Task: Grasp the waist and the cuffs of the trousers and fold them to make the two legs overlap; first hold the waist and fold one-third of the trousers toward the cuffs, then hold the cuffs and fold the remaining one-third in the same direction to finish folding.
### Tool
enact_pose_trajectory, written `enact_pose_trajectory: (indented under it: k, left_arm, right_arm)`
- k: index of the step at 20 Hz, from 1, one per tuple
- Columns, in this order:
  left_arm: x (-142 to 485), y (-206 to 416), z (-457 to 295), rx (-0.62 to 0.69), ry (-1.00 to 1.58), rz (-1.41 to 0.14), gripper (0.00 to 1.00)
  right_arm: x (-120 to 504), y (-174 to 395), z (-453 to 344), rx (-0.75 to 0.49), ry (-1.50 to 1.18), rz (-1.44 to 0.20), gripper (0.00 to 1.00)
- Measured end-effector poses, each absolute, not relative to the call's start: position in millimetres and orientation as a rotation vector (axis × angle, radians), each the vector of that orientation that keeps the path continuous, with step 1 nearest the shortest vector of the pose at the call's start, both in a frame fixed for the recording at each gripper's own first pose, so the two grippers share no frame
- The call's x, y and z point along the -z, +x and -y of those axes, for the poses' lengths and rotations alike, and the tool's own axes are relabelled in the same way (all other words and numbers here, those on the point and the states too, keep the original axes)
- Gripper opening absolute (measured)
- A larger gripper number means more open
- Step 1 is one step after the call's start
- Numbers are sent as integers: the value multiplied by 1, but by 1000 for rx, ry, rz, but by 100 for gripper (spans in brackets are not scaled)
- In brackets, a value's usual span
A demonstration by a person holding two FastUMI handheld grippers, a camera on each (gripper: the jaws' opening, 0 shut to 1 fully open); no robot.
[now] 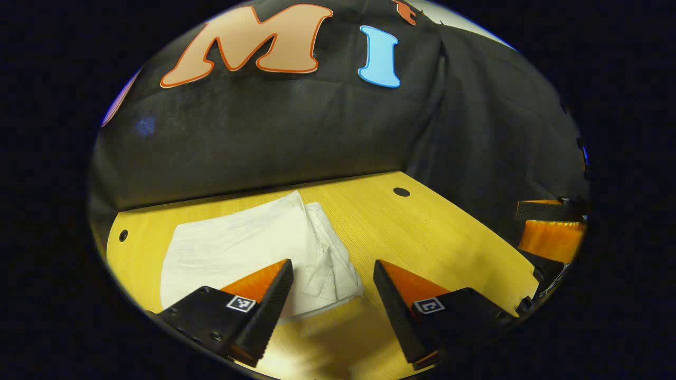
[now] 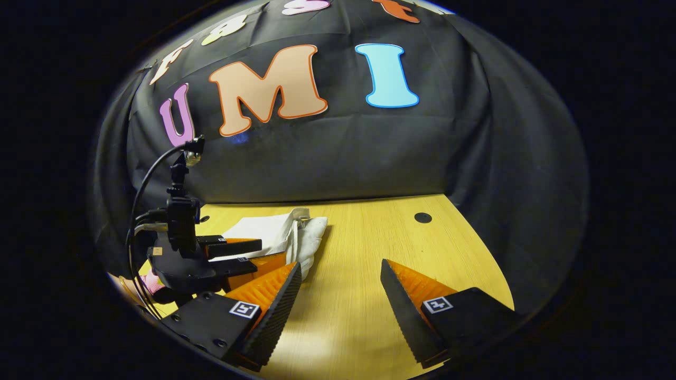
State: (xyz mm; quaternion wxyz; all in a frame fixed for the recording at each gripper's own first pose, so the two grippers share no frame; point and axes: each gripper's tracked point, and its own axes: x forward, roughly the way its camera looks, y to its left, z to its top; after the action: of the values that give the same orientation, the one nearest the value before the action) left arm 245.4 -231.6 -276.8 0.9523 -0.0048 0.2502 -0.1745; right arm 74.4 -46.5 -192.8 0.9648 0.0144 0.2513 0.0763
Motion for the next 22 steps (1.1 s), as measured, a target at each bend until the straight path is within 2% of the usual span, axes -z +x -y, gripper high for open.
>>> enact_pose_trajectory:
  k: [1,6,11,12,13,14,15,17,18,19,20,21,22]
  left_arm:
    - [271,243,231,347,-15,-490,96]
    - [221,210,196,299,-9,-410,96]
    - [190,173,134,187,12,-369,95]
    - [185,165,121,164,11,-365,95]
    - [181,158,108,139,8,-359,97]
    - [178,152,97,115,2,-357,96]
    - [177,145,86,94,-4,-357,95]
    - [178,134,69,63,-13,-359,95]
    - [179,130,61,51,-17,-359,95]
    - [181,124,55,45,-22,-363,95]
    - [182,119,51,39,-27,-370,95]
    - [184,116,47,34,-32,-376,95]
    - [185,113,44,30,-39,-380,96]
  right_arm:
    - [192,73,42,-161,31,-504,97]
    - [176,68,15,-195,60,-463,97]
    - [157,58,-14,-223,59,-403,96]
    - [154,55,-18,-226,61,-391,92]
    - [152,53,-22,-228,65,-384,97]
    - [150,50,-26,-225,68,-374,92]
    - [148,47,-30,-223,71,-365,97]
    - [143,42,-35,-217,68,-343,97]
    - [142,39,-36,-214,64,-335,92]
    - [142,37,-36,-208,59,-331,96]
    - [141,34,-37,-205,56,-329,92]
    - [142,32,-38,-202,53,-330,97]
    - [143,30,-38,-197,48,-334,97]
